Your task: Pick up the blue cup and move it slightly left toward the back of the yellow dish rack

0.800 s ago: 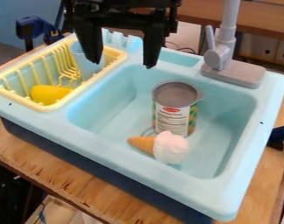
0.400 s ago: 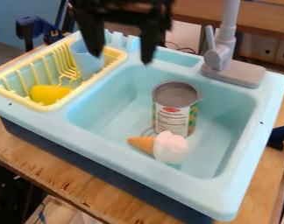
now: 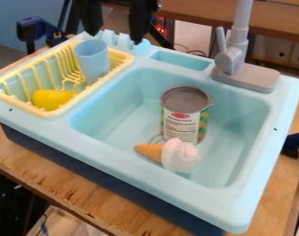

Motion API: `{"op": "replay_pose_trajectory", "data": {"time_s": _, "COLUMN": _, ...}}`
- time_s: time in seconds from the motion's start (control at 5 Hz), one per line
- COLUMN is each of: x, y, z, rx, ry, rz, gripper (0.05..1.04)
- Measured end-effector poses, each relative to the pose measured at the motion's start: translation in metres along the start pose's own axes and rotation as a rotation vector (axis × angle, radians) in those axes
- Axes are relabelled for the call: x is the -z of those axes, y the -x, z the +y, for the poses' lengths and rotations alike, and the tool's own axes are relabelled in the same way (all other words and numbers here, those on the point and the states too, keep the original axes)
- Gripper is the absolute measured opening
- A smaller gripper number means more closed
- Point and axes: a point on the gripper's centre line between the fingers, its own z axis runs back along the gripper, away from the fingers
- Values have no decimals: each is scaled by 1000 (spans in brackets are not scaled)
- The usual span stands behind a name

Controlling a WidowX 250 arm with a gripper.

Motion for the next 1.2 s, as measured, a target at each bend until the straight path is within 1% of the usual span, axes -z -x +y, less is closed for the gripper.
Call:
{"op": "replay_pose_trajectory", "data": {"time_s": 0.2, "x": 9, "y": -14, "z": 14, "rx": 41, "ry": 20, "rz": 8, "gripper": 1003}}
{"op": "replay_pose_trajectory", "data": {"time_s": 0.4, "x": 30, "y": -27, "z": 19, "rx": 56, "ry": 40, "rz": 37, "gripper": 1003}}
{"op": "replay_pose_trajectory", "data": {"time_s": 0.8, "x": 59, "y": -31, "z": 21, "rx": 70, "ry": 13, "rz": 97, "gripper": 1003}}
{"op": "replay_pose_trajectory", "data": {"time_s": 1.0, "x": 64, "y": -35, "z": 22, "rx": 82, "ry": 6, "rz": 109, "gripper": 1003}}
{"op": "replay_pose_trajectory", "data": {"time_s": 1.2, "x": 72, "y": -35, "z": 21, "rx": 78, "ry": 3, "rz": 136, "gripper": 977}}
